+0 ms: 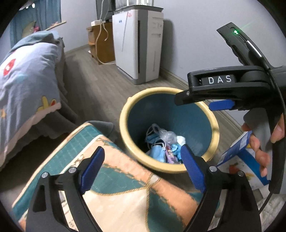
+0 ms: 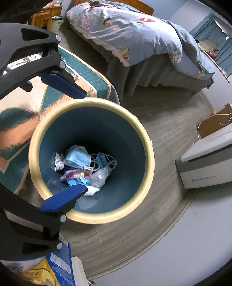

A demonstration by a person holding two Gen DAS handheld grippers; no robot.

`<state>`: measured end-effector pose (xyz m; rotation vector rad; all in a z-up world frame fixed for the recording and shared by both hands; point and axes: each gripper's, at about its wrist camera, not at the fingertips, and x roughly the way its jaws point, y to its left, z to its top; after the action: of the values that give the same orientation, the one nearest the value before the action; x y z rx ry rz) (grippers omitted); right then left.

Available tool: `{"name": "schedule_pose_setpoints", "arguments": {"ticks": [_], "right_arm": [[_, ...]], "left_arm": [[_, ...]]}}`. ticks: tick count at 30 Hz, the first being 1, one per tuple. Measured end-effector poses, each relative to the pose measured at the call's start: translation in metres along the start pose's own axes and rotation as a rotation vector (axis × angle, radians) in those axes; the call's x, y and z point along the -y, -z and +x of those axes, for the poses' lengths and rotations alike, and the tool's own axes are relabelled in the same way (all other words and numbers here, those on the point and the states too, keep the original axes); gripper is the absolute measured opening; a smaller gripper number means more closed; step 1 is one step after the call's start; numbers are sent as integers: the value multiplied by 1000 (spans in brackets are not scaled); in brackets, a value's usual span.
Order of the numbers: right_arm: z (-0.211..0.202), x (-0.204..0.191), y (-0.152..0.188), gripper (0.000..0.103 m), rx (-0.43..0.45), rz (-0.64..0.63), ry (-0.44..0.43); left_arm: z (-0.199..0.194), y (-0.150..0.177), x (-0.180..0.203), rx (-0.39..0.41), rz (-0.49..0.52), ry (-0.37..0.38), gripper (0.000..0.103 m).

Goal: Collect trash
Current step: 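Move both open tools back over the cushion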

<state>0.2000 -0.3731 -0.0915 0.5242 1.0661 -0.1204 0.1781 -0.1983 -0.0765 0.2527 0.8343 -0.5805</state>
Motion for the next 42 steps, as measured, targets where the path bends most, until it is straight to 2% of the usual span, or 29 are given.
{"name": "schedule_pose_setpoints", "arguments": {"ticks": [10, 18, 22, 33, 38, 42], "right_arm": [[-7, -38, 16, 97, 0, -41, -48], [-3, -74, 30, 97, -11, -61, -74], [5, -105, 42, 97, -35, -108, -88], [34, -186, 85, 97, -114, -263, -121], [45, -211, 101, 97, -137, -324, -111], [55, -224, 113, 97, -148, -384, -78]], "left_arm": [[-39, 25, -26, 11, -24, -76, 91], [-69, 52, -66, 6, -101, -138, 91], [-84, 70, -90, -6, -134, -183, 91], [-120, 147, -183, -95, -302, -314, 91], [-124, 181, -218, -150, -392, -350, 91], [-114, 194, -233, -187, -420, -372, 91]]}}
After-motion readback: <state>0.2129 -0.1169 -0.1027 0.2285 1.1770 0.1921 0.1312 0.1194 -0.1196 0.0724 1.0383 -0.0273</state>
